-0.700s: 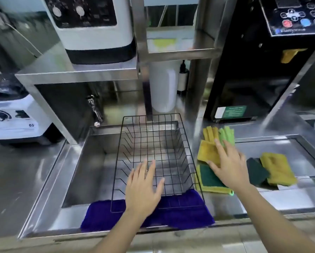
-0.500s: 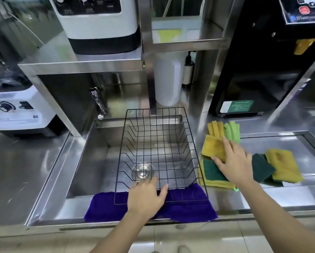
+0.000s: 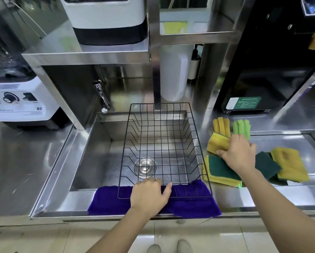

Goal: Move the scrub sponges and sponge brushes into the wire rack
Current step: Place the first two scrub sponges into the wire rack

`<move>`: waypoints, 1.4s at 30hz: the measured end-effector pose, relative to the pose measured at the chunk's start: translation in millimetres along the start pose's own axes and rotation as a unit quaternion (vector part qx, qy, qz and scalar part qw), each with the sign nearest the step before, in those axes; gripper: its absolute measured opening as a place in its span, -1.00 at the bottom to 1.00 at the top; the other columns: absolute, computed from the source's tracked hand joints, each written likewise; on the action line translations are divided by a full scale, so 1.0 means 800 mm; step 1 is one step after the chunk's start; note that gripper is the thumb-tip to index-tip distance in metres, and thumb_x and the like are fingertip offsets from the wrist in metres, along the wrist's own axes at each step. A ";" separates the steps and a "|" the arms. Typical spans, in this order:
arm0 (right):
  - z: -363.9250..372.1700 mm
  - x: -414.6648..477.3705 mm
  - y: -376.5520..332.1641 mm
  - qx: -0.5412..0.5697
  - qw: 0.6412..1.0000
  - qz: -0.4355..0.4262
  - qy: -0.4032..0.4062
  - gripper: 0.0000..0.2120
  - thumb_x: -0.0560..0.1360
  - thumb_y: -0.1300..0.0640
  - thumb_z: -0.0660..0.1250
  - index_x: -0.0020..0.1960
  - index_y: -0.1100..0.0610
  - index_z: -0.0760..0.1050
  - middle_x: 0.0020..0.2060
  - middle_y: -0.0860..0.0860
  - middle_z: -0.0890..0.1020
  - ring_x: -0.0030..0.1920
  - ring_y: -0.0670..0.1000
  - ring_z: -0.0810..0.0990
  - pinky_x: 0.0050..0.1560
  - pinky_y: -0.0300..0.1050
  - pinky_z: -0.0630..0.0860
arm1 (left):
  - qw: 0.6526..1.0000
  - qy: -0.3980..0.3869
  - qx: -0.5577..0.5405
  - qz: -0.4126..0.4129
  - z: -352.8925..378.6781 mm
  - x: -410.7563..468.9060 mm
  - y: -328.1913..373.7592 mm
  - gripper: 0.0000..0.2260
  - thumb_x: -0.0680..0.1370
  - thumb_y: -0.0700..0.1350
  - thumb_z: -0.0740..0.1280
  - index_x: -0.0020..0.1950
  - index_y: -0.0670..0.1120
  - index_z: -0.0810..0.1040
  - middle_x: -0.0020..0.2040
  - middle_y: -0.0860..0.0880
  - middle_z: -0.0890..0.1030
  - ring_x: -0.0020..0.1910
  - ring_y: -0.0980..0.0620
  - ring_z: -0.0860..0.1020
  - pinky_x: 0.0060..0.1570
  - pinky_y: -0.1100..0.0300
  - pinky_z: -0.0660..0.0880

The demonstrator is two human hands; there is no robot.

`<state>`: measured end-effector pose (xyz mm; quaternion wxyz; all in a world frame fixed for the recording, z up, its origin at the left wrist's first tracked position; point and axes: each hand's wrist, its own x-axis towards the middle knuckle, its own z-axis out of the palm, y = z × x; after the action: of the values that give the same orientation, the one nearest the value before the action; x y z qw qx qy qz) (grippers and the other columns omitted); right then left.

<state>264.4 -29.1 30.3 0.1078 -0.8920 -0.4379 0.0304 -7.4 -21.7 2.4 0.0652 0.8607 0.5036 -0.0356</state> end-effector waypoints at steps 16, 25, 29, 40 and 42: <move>-0.047 0.005 -0.103 0.117 0.978 -0.035 0.170 -0.50 0.38 0.04 0.42 0.15 0.33 0.35 0.10 0.29 0.44 0.07 0.30 0.46 0.03 0.19 0.42 | 0.999 0.014 -0.017 0.038 0.003 0.001 -0.008 -0.55 0.60 0.20 0.01 -0.02 -0.10 0.52 -0.06 -0.06 0.60 -0.06 -0.06 0.51 -0.14 0.11 0.34; -0.057 -0.008 -0.156 0.289 0.947 -0.076 0.117 -0.42 0.42 -0.06 0.40 0.21 0.28 0.24 0.13 0.21 0.45 0.06 0.24 0.50 -0.03 0.14 0.48 | 0.992 0.085 -0.061 0.070 0.017 0.000 -0.012 -0.30 0.43 0.27 -0.26 -0.06 -0.13 0.54 -0.10 -0.10 0.62 -0.10 -0.12 0.53 -0.11 0.06 0.39; -0.029 -0.023 -0.175 0.227 0.966 -0.103 0.064 -0.47 0.39 -0.01 0.43 0.18 0.20 0.26 0.09 0.14 0.48 0.00 0.17 0.51 -0.13 -0.05 0.37 | 0.991 0.087 -0.069 0.068 0.014 -0.001 -0.014 -0.44 0.49 0.23 -0.05 -0.26 -0.14 0.55 -0.31 -0.10 0.61 -0.31 -0.13 0.55 -0.30 0.08 0.42; 0.092 -0.070 -0.178 0.070 0.959 -0.172 -0.215 -0.46 0.32 0.10 0.48 0.16 0.15 0.27 0.18 0.13 0.33 0.21 0.14 0.36 0.05 0.07 0.46 | 0.991 0.097 -0.069 0.058 0.020 -0.001 -0.017 -0.52 0.50 0.17 0.08 -0.29 -0.15 0.58 -0.37 -0.09 0.61 -0.37 -0.10 0.55 -0.34 0.12 0.44; 0.096 -0.063 -0.173 0.083 0.929 -0.207 -0.296 -0.53 0.32 0.14 0.45 0.09 0.08 0.25 0.18 0.12 0.31 0.19 0.15 0.33 0.15 0.06 0.41 | 0.990 0.103 -0.074 0.062 0.020 0.000 -0.018 -0.54 0.50 0.16 0.09 -0.26 -0.14 0.59 -0.35 -0.09 0.61 -0.34 -0.10 0.55 -0.32 0.10 0.44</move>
<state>114.6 25.9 -16.4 0.0509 -0.7197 -0.6208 0.3066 -19.8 -17.6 -14.5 0.0789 0.8823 0.4542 0.0947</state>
